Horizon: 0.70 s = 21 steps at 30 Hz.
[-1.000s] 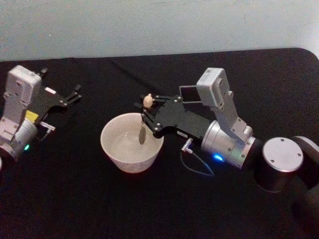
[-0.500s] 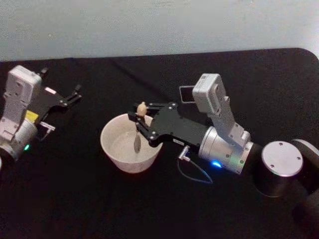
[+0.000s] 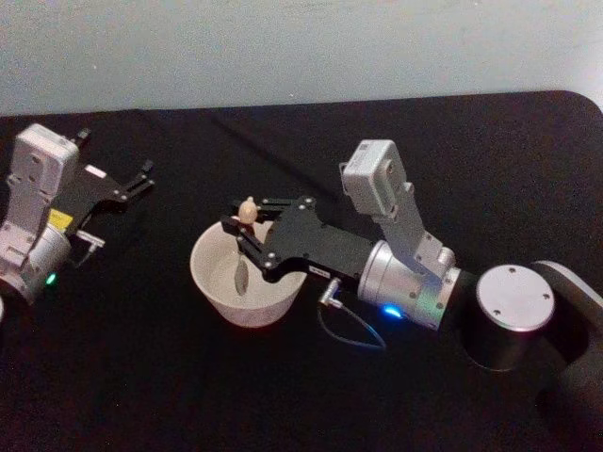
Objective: Pick up the stirring spoon with one hand, stir inside the cup, then place it back in its original position.
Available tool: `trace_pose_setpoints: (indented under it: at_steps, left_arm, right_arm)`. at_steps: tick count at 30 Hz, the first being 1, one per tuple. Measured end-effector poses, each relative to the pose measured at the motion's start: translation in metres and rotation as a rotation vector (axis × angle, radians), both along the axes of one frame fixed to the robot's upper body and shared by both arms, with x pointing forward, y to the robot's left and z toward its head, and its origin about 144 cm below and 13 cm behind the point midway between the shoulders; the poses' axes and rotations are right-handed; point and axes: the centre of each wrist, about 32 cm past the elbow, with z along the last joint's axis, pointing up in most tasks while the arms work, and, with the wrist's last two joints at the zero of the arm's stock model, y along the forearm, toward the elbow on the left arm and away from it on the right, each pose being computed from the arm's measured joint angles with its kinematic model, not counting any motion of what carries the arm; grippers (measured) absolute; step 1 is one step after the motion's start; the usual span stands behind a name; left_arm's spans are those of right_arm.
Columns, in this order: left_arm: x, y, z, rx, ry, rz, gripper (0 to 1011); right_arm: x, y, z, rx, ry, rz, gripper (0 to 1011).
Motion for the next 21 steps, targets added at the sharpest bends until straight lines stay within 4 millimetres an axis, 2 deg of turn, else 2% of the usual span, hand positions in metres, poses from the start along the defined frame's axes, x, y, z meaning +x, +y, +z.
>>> trace_pose_setpoints:
  at_steps: [10, 21]
  left_arm:
    - [0.0, 0.0, 0.0, 0.0, 0.0, 0.0, 1001]
    - [0.0, 0.0, 0.0, 0.0, 0.0, 0.0, 1001]
  right_arm:
    - [0.011, 0.007, -0.001, -0.002, 0.003, -0.036, 173]
    - [0.019, 0.0, -0.002, -0.004, 0.001, -0.08, 173]
